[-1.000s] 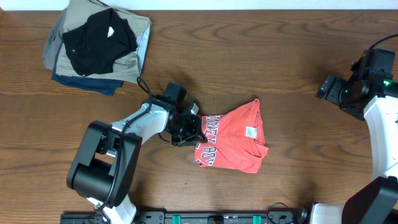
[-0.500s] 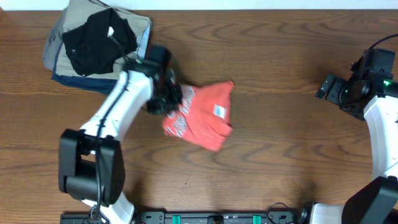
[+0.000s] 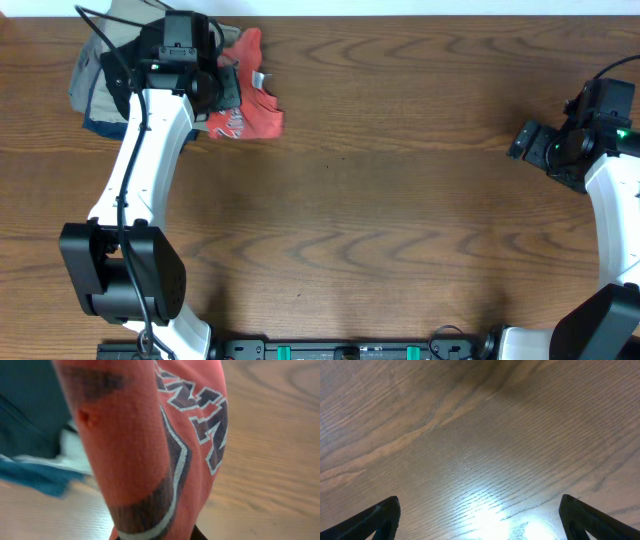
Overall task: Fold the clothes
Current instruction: 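Lower the red shirt onto the top of the clothes stack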
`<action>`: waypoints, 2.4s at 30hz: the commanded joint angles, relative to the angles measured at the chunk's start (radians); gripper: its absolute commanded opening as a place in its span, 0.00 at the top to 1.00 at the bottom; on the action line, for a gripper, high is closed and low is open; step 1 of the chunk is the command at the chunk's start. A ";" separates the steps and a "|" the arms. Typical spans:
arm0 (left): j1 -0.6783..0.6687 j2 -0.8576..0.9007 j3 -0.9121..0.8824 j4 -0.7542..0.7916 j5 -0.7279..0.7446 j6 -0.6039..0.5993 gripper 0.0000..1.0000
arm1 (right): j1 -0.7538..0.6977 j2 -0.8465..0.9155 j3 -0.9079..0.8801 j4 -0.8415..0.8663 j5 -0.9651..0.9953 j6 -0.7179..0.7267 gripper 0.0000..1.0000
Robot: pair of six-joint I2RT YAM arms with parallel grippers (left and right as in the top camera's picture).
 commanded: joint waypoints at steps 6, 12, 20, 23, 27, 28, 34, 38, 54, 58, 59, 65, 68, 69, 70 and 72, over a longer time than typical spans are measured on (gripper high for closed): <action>0.001 -0.022 0.023 0.149 -0.192 0.099 0.94 | -0.005 -0.002 0.008 -0.001 0.000 0.005 0.01; 0.001 -0.022 0.023 0.243 -0.297 0.105 0.94 | -0.005 -0.002 0.008 -0.001 0.000 0.005 0.01; 0.001 -0.023 0.023 0.316 -0.305 0.011 0.94 | -0.005 -0.002 0.008 -0.001 0.000 0.005 0.01; 0.000 -0.023 0.023 0.332 -0.305 -0.035 0.94 | -0.005 -0.002 0.008 -0.001 0.000 0.005 0.01; 0.000 -0.024 0.023 0.341 -0.301 -0.055 0.94 | -0.005 -0.002 0.008 -0.001 0.000 0.005 0.01; 0.001 -0.024 0.023 0.344 -0.301 -0.055 0.94 | -0.005 -0.002 0.008 -0.001 0.000 0.005 0.01; -0.001 -0.031 0.023 0.367 -0.299 -0.124 0.94 | -0.005 -0.002 0.008 -0.001 0.000 0.005 0.01; -0.002 -0.042 0.024 0.378 -0.240 -0.143 0.94 | -0.005 -0.002 0.008 -0.001 0.000 0.005 0.01; 0.005 -0.090 0.029 0.433 -0.188 -0.275 0.94 | -0.005 -0.002 0.008 -0.001 0.000 0.005 0.01; 0.032 -0.074 0.029 0.433 -0.189 -0.354 0.94 | -0.005 -0.002 0.008 -0.001 0.000 0.005 0.01; 0.042 -0.068 0.029 0.433 -0.189 -0.376 0.94 | -0.005 -0.002 0.008 -0.001 0.000 0.005 0.01; 0.116 -0.018 0.029 0.435 -0.232 -0.494 0.94 | -0.005 -0.002 0.008 -0.001 0.000 0.005 0.01; 0.153 0.016 0.029 0.460 -0.299 -0.513 0.88 | -0.005 -0.002 0.008 -0.001 0.000 0.005 0.01; 0.166 0.028 0.029 0.470 -0.302 -0.513 0.84 | -0.005 -0.002 0.008 -0.001 0.000 0.005 0.01; 0.182 0.044 0.029 0.481 -0.301 -0.513 0.83 | -0.005 -0.002 0.008 -0.001 0.000 0.005 0.01; 0.209 0.076 0.029 0.495 -0.301 -0.513 0.83 | -0.005 -0.002 0.008 -0.001 0.000 0.005 0.01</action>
